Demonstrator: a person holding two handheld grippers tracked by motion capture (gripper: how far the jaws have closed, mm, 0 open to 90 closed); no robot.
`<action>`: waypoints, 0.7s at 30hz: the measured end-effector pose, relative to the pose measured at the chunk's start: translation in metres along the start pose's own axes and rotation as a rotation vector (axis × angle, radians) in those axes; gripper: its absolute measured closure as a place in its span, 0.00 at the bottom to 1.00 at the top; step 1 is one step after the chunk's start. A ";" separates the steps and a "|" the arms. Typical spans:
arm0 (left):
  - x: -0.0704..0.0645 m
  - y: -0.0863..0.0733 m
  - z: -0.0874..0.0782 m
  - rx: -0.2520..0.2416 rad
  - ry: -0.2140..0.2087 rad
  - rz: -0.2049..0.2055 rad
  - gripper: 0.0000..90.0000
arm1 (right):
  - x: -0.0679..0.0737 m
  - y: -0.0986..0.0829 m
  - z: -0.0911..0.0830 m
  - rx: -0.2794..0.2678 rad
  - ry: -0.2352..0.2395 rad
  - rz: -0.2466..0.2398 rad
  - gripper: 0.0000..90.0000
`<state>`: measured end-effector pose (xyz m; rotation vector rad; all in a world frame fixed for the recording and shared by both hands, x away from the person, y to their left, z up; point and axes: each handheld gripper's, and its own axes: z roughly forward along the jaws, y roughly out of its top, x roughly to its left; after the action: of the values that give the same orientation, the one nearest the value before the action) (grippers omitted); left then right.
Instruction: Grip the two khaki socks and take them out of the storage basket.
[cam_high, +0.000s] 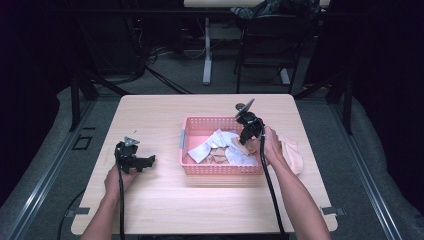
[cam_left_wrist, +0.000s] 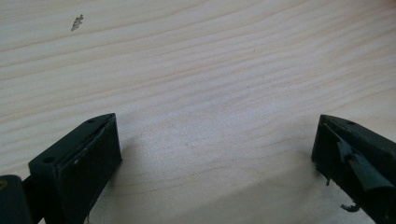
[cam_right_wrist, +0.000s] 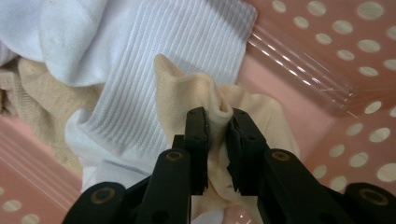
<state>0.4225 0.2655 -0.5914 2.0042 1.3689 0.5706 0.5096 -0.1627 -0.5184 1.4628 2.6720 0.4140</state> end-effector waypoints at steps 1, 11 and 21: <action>0.000 0.000 0.000 0.000 0.000 0.000 0.01 | 0.000 -0.001 -0.001 -0.010 0.002 0.002 0.88; 0.000 0.000 0.000 0.001 0.000 0.001 0.01 | -0.002 -0.006 -0.031 -0.064 0.021 -0.014 0.89; 0.000 0.000 0.000 0.001 0.000 0.001 0.01 | -0.005 -0.009 -0.050 -0.092 0.037 -0.008 0.89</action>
<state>0.4225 0.2656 -0.5914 2.0055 1.3681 0.5704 0.4955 -0.1819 -0.4734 1.4328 2.6469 0.5599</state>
